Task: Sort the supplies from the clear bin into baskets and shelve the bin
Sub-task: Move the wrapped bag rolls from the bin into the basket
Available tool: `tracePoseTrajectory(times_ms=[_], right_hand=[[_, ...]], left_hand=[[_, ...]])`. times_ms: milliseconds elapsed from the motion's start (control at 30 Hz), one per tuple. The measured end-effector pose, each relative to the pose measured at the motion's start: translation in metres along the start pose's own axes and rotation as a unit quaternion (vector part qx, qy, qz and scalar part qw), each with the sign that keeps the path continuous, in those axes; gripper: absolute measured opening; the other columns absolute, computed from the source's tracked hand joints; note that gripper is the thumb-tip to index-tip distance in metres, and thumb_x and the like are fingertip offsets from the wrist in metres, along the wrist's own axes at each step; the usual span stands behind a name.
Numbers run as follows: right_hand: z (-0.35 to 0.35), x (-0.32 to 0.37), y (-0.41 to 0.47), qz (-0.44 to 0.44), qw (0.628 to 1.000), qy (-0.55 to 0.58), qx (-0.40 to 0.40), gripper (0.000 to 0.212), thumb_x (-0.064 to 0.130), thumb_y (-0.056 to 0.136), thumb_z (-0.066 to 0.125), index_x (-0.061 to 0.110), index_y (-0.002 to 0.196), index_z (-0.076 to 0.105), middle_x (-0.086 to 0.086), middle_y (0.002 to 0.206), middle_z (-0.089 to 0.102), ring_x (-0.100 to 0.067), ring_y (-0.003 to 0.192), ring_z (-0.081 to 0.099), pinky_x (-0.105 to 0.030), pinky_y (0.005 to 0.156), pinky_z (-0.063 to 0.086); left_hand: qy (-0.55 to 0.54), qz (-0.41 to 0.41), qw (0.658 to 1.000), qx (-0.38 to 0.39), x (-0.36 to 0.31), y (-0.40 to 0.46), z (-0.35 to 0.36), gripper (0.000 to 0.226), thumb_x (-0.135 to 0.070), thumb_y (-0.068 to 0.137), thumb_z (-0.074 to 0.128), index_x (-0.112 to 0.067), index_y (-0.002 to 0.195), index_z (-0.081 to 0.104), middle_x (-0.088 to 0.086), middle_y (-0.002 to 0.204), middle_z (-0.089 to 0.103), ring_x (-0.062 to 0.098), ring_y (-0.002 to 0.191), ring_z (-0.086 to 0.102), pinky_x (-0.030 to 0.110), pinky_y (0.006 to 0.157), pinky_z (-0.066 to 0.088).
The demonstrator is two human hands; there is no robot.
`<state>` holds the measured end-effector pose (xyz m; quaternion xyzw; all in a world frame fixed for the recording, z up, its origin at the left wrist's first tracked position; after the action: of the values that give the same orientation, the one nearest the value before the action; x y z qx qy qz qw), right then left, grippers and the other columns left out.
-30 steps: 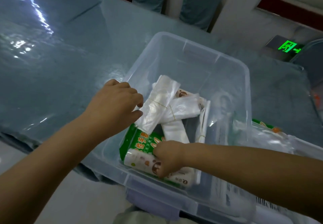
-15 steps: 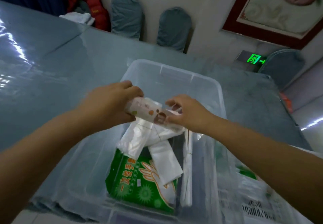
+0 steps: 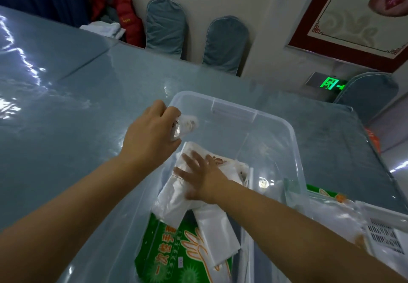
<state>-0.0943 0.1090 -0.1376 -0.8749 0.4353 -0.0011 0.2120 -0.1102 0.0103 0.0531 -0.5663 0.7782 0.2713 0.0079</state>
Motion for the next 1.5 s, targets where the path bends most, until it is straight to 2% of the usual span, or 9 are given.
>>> tracePoseTrajectory(times_ms=[267, 400, 500, 567, 733, 867, 1000, 1300, 1500], right_hand=[[0.018, 0.02, -0.03, -0.009, 0.993, 0.097, 0.063, 0.074, 0.057, 0.086, 0.046, 0.033, 0.146, 0.012, -0.014, 0.157, -0.009, -0.045, 0.139, -0.005, -0.066, 0.106, 0.016], [0.003, 0.031, -0.028, -0.054, 0.995, 0.079, 0.04, 0.065, 0.052, 0.085, 0.047, 0.03, 0.142, 0.025, -0.015, 0.148, 0.021, -0.044, 0.125, 0.029, -0.059, 0.094, 0.039], [-0.027, -0.006, -0.009, 0.032, 0.994, 0.086, -0.064, 0.044, 0.027, 0.091, 0.048, 0.02, 0.133, 0.036, -0.016, 0.131, 0.039, -0.035, 0.098, 0.056, -0.046, 0.072, 0.052], [-0.031, -0.046, -0.005, 0.139, 0.981, 0.095, -0.093, 0.033, 0.016, 0.092, 0.046, 0.012, 0.124, 0.044, -0.016, 0.121, 0.046, -0.034, 0.1, 0.055, -0.045, 0.076, 0.049], [0.039, -0.092, -0.022, 0.25, 0.926, 0.27, 0.086, 0.05, 0.041, 0.087, 0.055, 0.02, 0.131, 0.046, -0.008, 0.129, 0.053, -0.031, 0.116, 0.051, -0.041, 0.099, 0.041], [0.066, -0.087, -0.035, 0.251, 0.906, 0.316, 0.127, 0.067, 0.057, 0.072, 0.064, 0.018, 0.125, 0.053, -0.004, 0.126, 0.058, -0.025, 0.113, 0.054, -0.034, 0.1, 0.042], [0.041, -0.102, -0.036, 0.274, 0.918, 0.276, 0.075, 0.074, 0.061, 0.062, 0.068, 0.023, 0.123, 0.054, -0.003, 0.121, 0.061, -0.024, 0.108, 0.058, -0.033, 0.091, 0.047], [-0.083, -0.107, -0.087, 0.201, 0.974, 0.01, -0.107, 0.041, 0.043, 0.072, 0.067, 0.014, 0.099, 0.059, -0.006, 0.104, 0.058, -0.028, 0.09, 0.059, -0.032, 0.066, 0.036], [-0.137, -0.122, -0.213, 0.225, 0.935, 0.012, -0.275, 0.046, 0.047, 0.064, 0.07, 0.016, 0.097, 0.063, -0.006, 0.096, 0.06, -0.027, 0.087, 0.055, -0.033, 0.072, 0.035]], left_hand=[[-0.046, -0.035, 0.998, -0.011, 0.012, 0.0, 0.0, 0.054, -0.018, 0.064, 0.08, -0.011, 0.111, 0.054, 0.01, 0.101, 0.052, 0.015, 0.077, 0.039, 0.031, 0.055, 0.037], [-0.042, -0.037, 0.998, -0.013, 0.012, -0.001, 0.0, 0.056, -0.019, 0.062, 0.082, -0.01, 0.111, 0.055, 0.011, 0.1, 0.052, 0.015, 0.076, 0.04, 0.028, 0.054, 0.034], [-0.041, -0.04, 0.998, -0.01, 0.014, -0.001, 0.001, 0.056, -0.019, 0.062, 0.082, -0.011, 0.111, 0.055, 0.01, 0.1, 0.052, 0.015, 0.075, 0.04, 0.029, 0.054, 0.033], [-0.035, -0.039, 0.999, -0.001, 0.014, 0.0, 0.004, 0.056, -0.021, 0.063, 0.081, -0.013, 0.112, 0.055, 0.009, 0.1, 0.052, 0.015, 0.075, 0.04, 0.029, 0.056, 0.033], [-0.032, -0.035, 0.999, 0.004, 0.013, 0.001, 0.007, 0.057, -0.021, 0.063, 0.081, -0.015, 0.112, 0.054, 0.007, 0.101, 0.053, 0.014, 0.076, 0.041, 0.027, 0.056, 0.033], [-0.044, -0.038, 0.998, -0.002, 0.016, 0.001, 0.008, 0.058, -0.02, 0.062, 0.082, -0.015, 0.113, 0.054, 0.007, 0.101, 0.052, 0.014, 0.077, 0.041, 0.027, 0.055, 0.033], [-0.051, -0.033, 0.998, -0.011, 0.015, 0.002, 0.007, 0.058, -0.02, 0.063, 0.082, -0.014, 0.113, 0.054, 0.007, 0.103, 0.052, 0.014, 0.079, 0.041, 0.028, 0.056, 0.036], [-0.057, -0.019, 0.998, -0.025, 0.011, -0.001, -0.002, 0.06, -0.018, 0.059, 0.085, -0.013, 0.111, 0.056, 0.009, 0.101, 0.053, 0.024, 0.075, 0.05, 0.033, 0.059, 0.039], [-0.065, 0.108, 0.991, -0.041, -0.047, -0.006, -0.032, 0.066, -0.015, 0.054, 0.088, -0.009, 0.109, 0.053, 0.018, 0.101, 0.052, 0.033, 0.071, 0.056, 0.033, 0.055, 0.044]])
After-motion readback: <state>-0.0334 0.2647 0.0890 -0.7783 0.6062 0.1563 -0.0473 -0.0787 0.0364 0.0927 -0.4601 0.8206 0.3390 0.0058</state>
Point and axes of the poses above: each hand's wrist, its own y-axis towards the middle knuckle, its own z-axis out of the palm, x = y × z, the point moved 10 cm from there along y, towards the middle knuckle
